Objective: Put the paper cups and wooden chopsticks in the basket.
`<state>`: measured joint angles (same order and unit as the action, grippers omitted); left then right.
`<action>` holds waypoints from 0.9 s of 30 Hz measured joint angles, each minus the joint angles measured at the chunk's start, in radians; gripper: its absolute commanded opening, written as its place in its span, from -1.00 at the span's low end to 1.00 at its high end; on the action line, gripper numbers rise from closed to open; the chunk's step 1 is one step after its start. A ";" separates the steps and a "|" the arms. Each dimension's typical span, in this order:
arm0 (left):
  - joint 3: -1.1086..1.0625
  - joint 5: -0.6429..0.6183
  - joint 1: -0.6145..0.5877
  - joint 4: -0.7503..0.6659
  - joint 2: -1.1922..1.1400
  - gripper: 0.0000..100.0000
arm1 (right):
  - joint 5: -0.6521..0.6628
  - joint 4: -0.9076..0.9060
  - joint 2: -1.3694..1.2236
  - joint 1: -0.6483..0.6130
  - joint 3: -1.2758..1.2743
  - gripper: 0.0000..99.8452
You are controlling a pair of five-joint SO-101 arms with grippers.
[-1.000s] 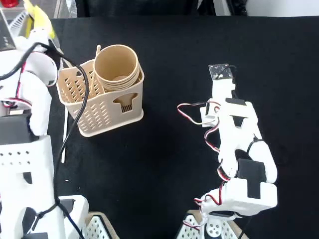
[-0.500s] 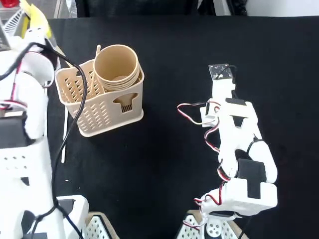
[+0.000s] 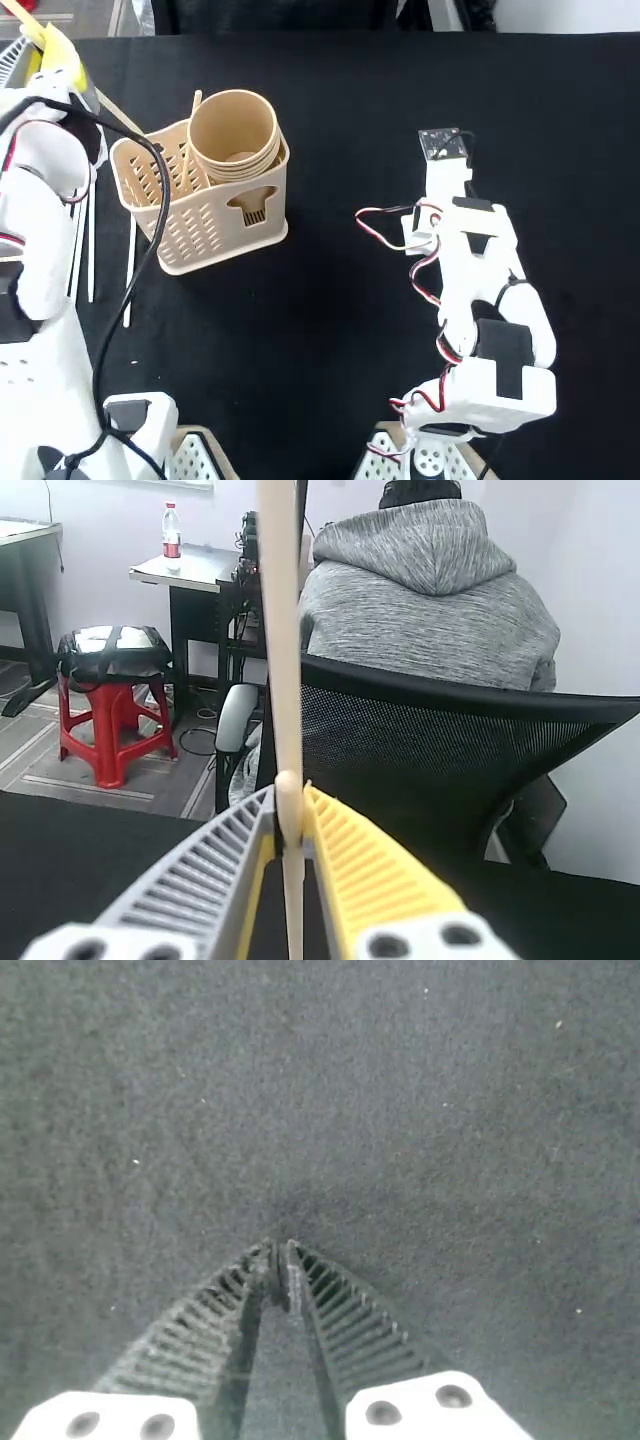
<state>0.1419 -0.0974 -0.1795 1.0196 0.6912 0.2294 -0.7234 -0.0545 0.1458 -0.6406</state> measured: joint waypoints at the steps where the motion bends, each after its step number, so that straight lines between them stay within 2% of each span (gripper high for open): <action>1: 0.000 0.000 0.000 0.000 0.000 -0.94 | 0.000 0.000 0.000 0.000 0.000 -0.98; 4: 0.000 0.000 0.000 0.000 0.000 -0.94 | 0.000 0.000 0.000 0.000 0.000 -0.98; 9: -0.011 0.000 0.000 0.081 -0.012 -0.94 | 0.000 0.000 0.000 0.000 0.000 -0.98; 18: -0.196 0.000 0.005 0.086 -0.012 -0.94 | 0.000 0.000 0.000 0.000 0.000 -0.98; 22: -0.345 0.000 0.087 0.086 -0.014 -0.94 | 0.000 0.000 0.000 0.000 0.000 -0.98; 27: -0.512 0.000 0.133 -0.035 -0.014 -0.94 | 0.000 0.000 0.000 0.000 0.000 -0.98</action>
<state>-0.3705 -0.0974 -0.0460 0.9843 0.6774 0.2294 -0.7234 -0.0545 0.1458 -0.6406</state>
